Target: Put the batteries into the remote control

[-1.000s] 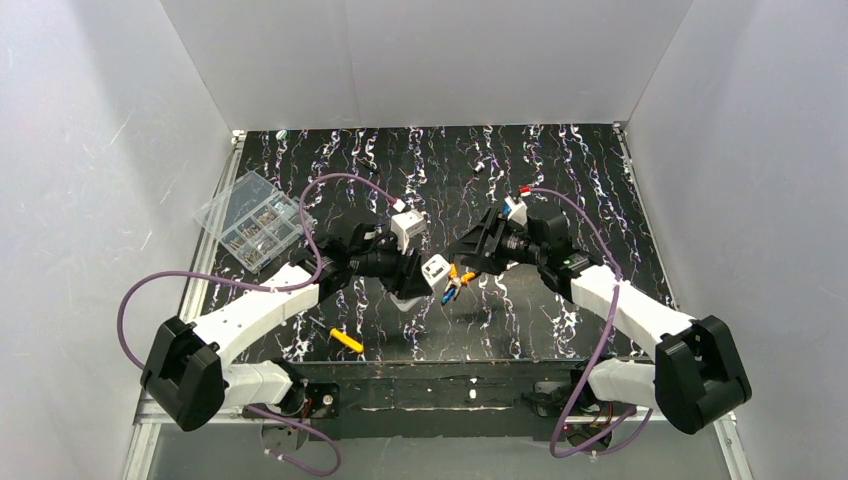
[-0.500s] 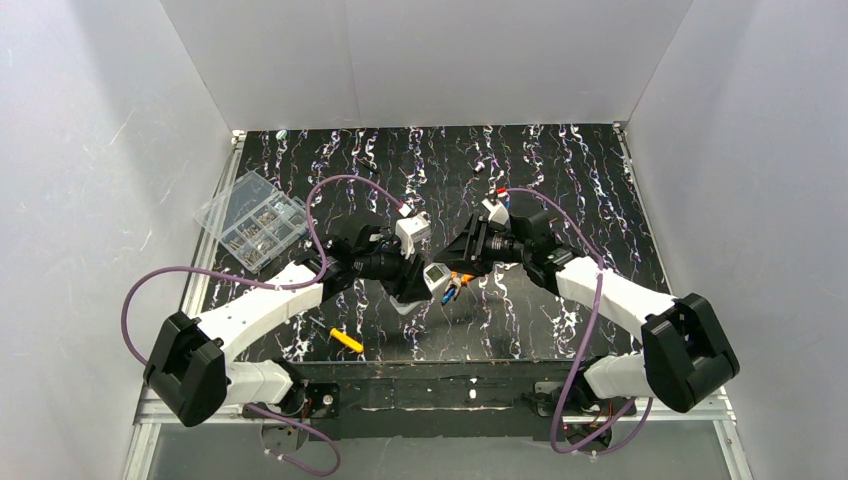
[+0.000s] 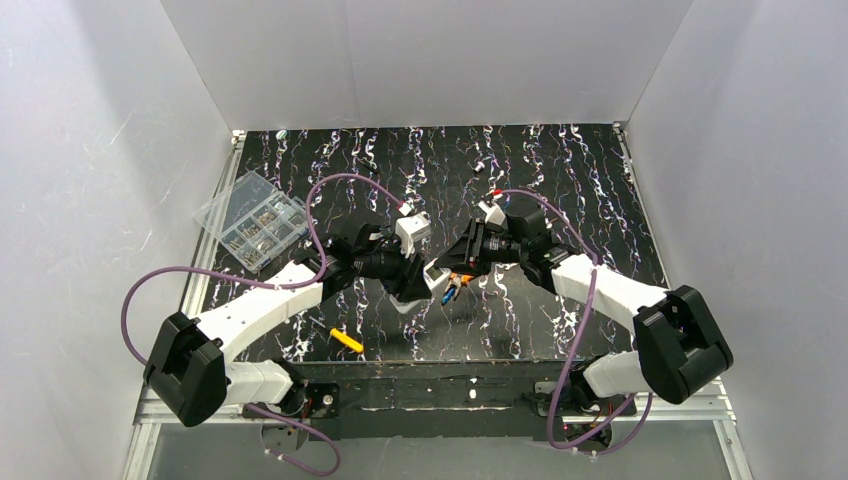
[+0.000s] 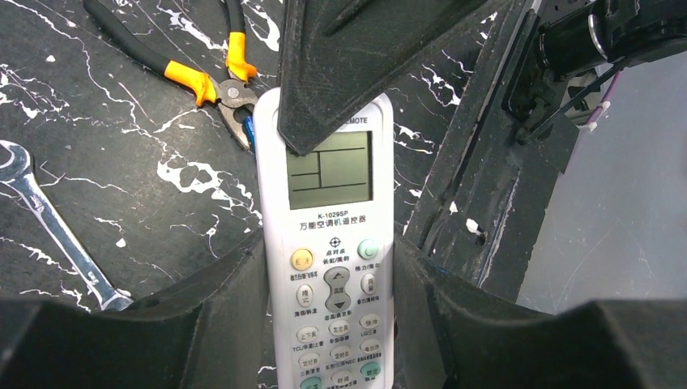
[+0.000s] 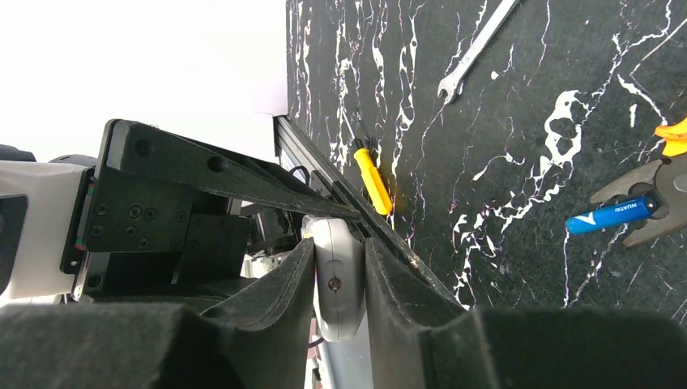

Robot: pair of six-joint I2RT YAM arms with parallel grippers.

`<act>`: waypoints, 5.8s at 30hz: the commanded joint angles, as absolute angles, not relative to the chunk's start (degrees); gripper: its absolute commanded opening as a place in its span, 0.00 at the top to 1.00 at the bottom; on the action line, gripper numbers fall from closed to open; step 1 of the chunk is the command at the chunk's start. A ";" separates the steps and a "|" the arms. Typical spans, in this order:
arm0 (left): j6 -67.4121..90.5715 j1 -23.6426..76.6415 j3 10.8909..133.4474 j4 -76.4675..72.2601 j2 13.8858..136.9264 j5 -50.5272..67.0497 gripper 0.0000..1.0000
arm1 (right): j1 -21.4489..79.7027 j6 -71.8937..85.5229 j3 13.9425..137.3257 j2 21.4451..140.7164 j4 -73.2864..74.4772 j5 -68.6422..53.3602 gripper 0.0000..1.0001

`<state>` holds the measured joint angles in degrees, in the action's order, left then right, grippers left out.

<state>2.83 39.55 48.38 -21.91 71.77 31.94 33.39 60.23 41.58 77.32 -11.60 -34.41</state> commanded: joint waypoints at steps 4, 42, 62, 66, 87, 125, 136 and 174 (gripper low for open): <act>1.32 39.92 50.06 -19.93 70.72 32.60 0.91 | 33.70 60.58 44.15 79.23 -16.22 -38.38 0.69; -47.24 66.27 53.26 -27.93 80.45 -10.05 0.23 | 34.10 80.17 42.95 84.89 -16.60 -37.29 0.99; -40.64 68.38 61.31 -14.48 84.21 -20.33 0.55 | 33.77 77.91 42.28 84.88 -15.45 -35.19 0.99; -38.49 68.38 62.01 -12.61 84.54 -22.78 0.52 | 33.75 78.01 41.82 84.42 -15.34 -34.52 0.99; -34.40 68.99 62.03 -11.48 83.95 -30.47 0.50 | 33.22 78.44 40.65 83.45 -15.64 -33.64 0.99; -27.23 68.99 57.76 -9.39 83.42 -35.30 0.88 | 32.43 78.51 38.76 79.51 -14.96 -33.56 0.99; -23.48 69.00 54.95 -9.74 80.63 -34.02 1.00 | 31.05 78.22 37.51 76.06 -13.91 -31.54 0.62; 45.30 43.33 39.97 -46.23 55.52 -4.09 1.00 | 44.20 30.99 30.24 46.82 -24.59 -3.88 0.17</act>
